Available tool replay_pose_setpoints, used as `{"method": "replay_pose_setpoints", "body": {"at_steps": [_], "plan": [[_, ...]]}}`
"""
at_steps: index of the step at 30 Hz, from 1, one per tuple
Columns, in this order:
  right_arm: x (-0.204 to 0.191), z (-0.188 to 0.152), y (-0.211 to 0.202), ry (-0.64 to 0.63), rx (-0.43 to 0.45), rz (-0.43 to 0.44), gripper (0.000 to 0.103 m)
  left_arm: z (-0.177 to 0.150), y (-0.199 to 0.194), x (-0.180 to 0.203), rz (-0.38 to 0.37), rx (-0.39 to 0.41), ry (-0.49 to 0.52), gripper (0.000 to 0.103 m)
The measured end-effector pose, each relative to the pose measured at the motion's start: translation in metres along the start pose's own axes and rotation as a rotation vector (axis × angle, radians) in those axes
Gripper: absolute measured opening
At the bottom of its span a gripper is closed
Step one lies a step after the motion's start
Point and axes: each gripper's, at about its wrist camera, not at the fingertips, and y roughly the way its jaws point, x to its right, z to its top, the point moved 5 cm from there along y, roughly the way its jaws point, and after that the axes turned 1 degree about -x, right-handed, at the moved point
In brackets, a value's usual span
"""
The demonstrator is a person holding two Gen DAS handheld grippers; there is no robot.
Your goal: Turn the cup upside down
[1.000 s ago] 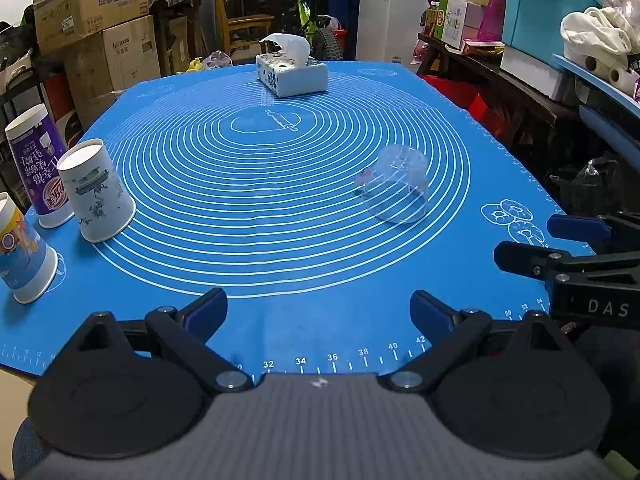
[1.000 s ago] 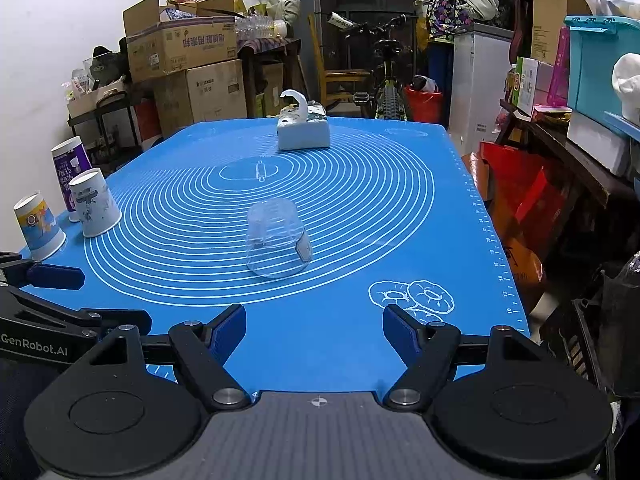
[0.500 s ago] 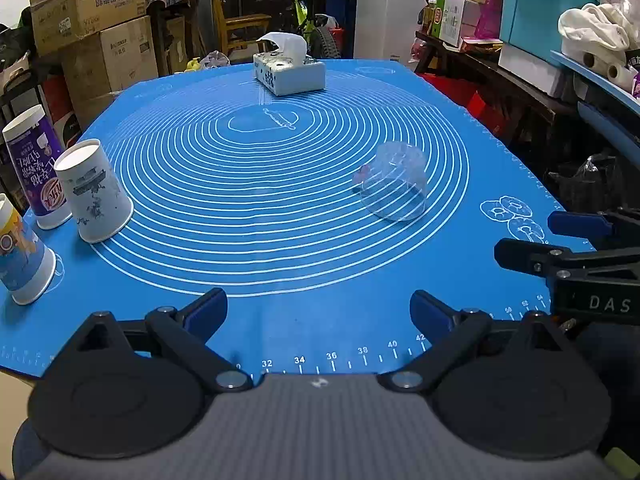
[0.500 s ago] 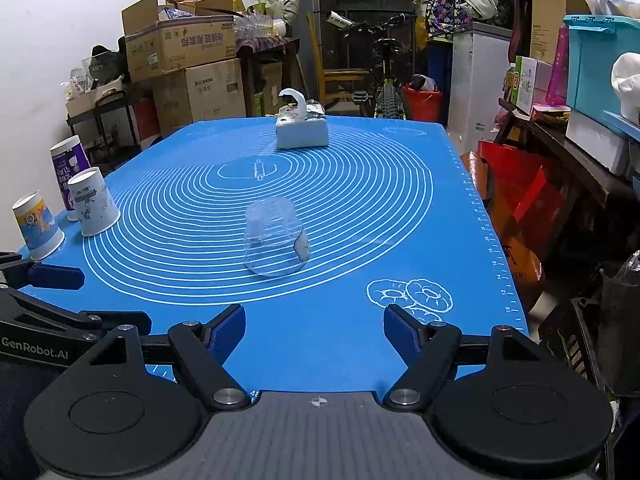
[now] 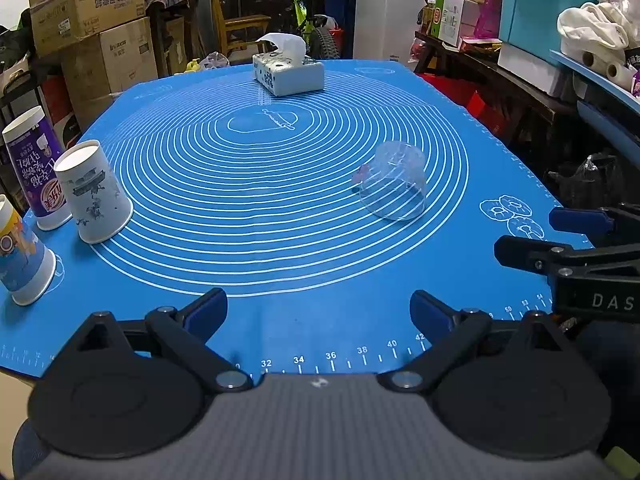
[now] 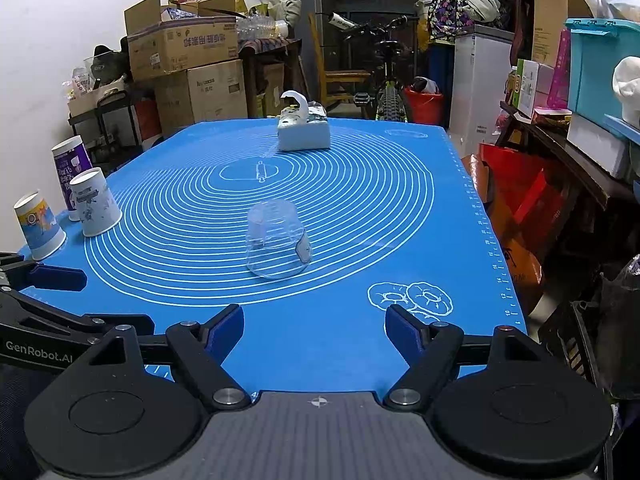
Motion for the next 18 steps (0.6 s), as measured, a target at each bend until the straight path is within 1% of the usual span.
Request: {"method": "replay_pose_setpoints", "body": {"at_steps": [18], "plan": [[0.0002,0.0013,-0.0019,-0.001,-0.002,0.007,0.081,-0.0012,0.0004,0.0008,-0.005,-0.006,0.002,0.097]]}}
